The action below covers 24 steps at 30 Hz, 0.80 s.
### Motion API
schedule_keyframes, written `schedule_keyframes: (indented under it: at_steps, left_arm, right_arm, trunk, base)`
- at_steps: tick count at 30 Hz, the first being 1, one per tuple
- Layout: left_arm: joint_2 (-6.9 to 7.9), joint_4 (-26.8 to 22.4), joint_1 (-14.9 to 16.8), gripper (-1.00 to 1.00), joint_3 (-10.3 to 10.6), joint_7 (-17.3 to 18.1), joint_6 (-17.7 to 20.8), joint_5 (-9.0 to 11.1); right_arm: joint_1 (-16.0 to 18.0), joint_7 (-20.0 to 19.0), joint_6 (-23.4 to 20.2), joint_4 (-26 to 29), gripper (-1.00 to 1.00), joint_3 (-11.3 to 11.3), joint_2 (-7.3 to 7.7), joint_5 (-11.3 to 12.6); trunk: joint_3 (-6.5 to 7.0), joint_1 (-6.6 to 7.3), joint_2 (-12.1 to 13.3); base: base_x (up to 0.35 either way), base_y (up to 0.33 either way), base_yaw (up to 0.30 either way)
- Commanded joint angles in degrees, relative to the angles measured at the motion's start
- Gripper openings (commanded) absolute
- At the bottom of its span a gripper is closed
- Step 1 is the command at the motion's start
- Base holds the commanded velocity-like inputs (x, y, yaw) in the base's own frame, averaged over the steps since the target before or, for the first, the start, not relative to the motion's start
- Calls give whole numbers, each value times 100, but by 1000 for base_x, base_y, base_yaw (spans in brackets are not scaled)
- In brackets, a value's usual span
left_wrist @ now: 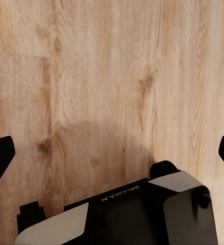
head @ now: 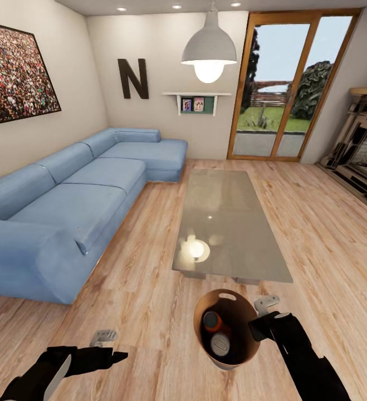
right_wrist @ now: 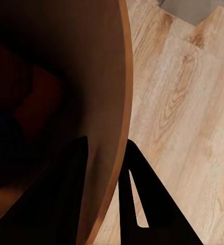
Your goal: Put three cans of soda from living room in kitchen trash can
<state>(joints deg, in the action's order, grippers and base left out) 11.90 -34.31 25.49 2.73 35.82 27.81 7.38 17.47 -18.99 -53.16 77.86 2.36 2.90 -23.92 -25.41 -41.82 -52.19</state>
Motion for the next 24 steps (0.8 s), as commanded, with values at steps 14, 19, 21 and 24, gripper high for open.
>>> schedule_keyframes:
  at_steps: [14,19,21,24]
  left_arm:
    - [4,233,0,100,-9,-12,-167,26]
    - [-1,246,0,100,-9,-14,-170,27]
    - [-3,253,0,100,-9,-14,-171,27]
    - [-3,257,0,100,-9,23,-172,33]
  right_arm:
    - [2,0,-2,1,-100,10,-8,68]
    - [2,0,-2,1,-100,10,-9,71]
    - [2,0,-2,1,-100,12,-9,71]
    - [2,0,-2,1,-100,11,-9,72]
  trunk:
    - [-3,0,0]
    - [-23,0,0]
    - [-31,0,0]
    - [-36,0,0]
  base:
    - [0,0,0]
    - [0,0,0]
    - [0,0,0]
    - [0,0,0]
